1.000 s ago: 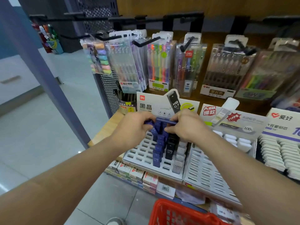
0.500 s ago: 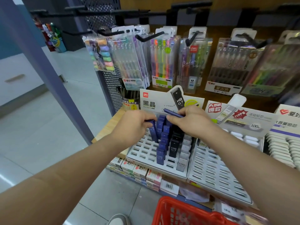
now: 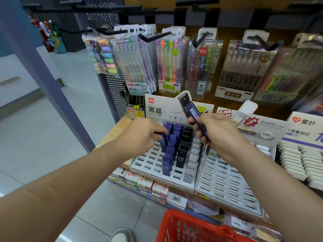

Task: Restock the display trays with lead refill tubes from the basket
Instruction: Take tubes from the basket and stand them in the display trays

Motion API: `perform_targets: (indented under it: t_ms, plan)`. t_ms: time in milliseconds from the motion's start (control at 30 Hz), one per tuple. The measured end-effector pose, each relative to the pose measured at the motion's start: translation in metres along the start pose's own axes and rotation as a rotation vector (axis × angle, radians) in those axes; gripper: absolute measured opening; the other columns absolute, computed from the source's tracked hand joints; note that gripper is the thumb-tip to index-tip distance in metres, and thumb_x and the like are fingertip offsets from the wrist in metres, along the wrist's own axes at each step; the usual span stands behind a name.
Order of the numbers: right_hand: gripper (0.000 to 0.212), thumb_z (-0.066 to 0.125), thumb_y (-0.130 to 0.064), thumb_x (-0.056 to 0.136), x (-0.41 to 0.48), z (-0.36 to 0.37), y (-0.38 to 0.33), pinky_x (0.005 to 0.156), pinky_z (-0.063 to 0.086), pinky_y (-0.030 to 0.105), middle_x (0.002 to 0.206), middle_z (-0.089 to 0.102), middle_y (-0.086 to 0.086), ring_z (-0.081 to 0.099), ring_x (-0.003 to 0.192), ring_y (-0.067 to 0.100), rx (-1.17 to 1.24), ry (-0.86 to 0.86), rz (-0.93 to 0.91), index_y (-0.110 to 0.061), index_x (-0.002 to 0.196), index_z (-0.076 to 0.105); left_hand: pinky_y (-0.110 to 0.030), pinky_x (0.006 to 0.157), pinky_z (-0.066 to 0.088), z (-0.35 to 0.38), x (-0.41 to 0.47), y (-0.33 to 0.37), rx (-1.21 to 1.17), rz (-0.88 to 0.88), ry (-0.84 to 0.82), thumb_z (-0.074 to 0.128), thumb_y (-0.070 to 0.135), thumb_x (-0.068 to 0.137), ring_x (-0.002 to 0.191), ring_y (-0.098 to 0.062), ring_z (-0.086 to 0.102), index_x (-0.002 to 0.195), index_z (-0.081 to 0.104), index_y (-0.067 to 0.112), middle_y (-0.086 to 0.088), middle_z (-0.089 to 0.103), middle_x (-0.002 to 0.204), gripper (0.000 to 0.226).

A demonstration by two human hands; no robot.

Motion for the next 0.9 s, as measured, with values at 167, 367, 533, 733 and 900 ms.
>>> perform_targets:
  t_ms: [167,367,533,733,900]
  plan:
    - [0.027,0.046,-0.015,0.1,-0.011,-0.002,0.003,0.062,0.046,0.025,0.077,0.053,0.009,0.051,0.066,0.014,-0.036,-0.028,-0.049,-0.013,0.1,0.073,-0.021,0.105,0.037,0.002,-0.001,0.0,-0.049,-0.01,-0.004,0.065,0.011,0.089,0.117,-0.014,0.056,0.117,0.068,0.016,0.001,0.068,0.118,0.028]
    - [0.022,0.047,-0.01,0.102,-0.021,-0.007,0.008,0.065,0.05,0.024,0.074,0.055,0.004,0.054,0.071,0.012,0.086,-0.096,-0.045,-0.012,0.109,0.068,-0.018,0.096,0.039,0.014,-0.006,0.0,0.037,0.039,-0.058,0.055,0.013,0.095,0.11,-0.016,0.058,0.125,0.063,0.018,0.001,0.066,0.118,0.031]
    - [0.02,0.051,-0.005,0.099,-0.032,-0.007,0.014,0.065,0.059,0.023,0.071,0.061,0.003,0.065,0.065,0.011,0.262,-0.126,-0.023,-0.006,0.111,0.067,-0.027,0.085,0.048,0.021,-0.005,0.001,-0.063,-0.061,0.089,0.057,0.011,0.094,0.091,-0.014,0.057,0.12,0.063,0.02,0.006,0.058,0.098,0.029]
    - [0.011,0.069,-0.002,0.084,-0.044,-0.006,0.018,0.048,0.047,0.016,0.064,0.067,0.003,0.062,0.054,0.009,0.262,-0.064,-0.024,-0.007,0.094,0.071,-0.019,0.073,0.048,0.002,0.005,0.015,-0.163,-0.136,0.158,0.063,0.015,0.089,0.083,-0.009,0.058,0.111,0.064,0.026,0.012,0.062,0.099,0.025]
    - [0.012,0.074,0.001,0.079,-0.048,-0.01,0.013,0.05,0.038,0.018,0.058,0.061,-0.001,0.047,0.049,0.006,0.256,0.022,-0.07,-0.011,0.078,0.072,-0.03,0.081,0.055,-0.033,0.005,0.051,-0.642,-0.096,0.13,0.067,0.019,0.087,0.086,-0.013,0.065,0.095,0.074,0.032,0.009,0.073,0.093,0.016]
Point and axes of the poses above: each hand's wrist, its own x-axis towards the middle knuckle, its own z-axis out of the palm, y = z × x, the point moved 2 cm from there along x, towards the middle knuckle
